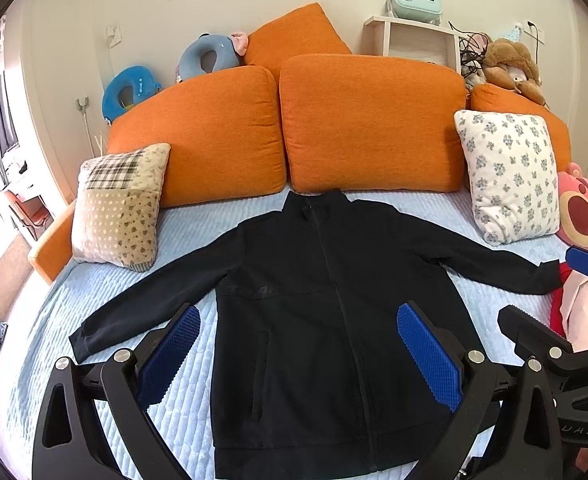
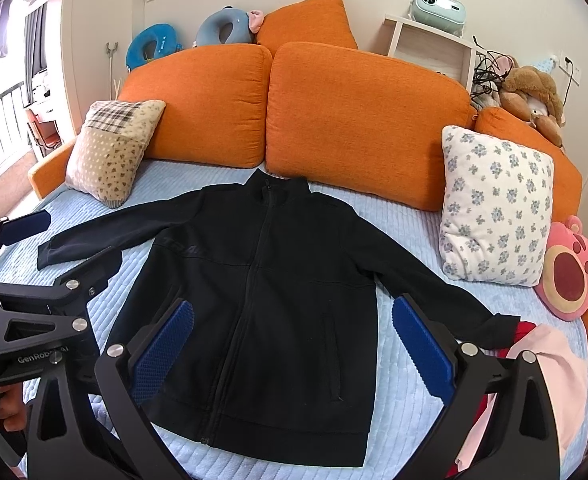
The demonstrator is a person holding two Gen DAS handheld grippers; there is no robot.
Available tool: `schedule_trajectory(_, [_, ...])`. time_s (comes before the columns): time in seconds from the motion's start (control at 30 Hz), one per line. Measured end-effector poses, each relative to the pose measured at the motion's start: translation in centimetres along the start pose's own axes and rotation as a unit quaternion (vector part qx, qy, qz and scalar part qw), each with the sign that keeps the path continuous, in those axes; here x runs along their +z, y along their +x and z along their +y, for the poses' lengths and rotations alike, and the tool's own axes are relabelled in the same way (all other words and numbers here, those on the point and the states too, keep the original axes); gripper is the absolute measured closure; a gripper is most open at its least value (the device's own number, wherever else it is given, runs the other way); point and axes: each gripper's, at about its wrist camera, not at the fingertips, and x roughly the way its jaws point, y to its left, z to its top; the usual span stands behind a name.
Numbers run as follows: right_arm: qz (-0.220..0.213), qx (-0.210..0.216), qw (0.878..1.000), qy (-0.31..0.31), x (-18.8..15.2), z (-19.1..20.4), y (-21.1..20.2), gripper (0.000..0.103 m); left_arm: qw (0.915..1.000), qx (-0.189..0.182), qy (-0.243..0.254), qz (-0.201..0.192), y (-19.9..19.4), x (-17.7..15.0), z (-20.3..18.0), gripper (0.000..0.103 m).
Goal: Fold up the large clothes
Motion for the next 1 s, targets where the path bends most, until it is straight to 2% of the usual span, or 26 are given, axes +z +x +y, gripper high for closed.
schedule_trajectory(1.0, [0.002,-0.001,1.0,-0.001,0.22,0.27,0.15,0.005,1.0,0.003,0.002,0.0,-0.21,-0.12,0.11,0.003])
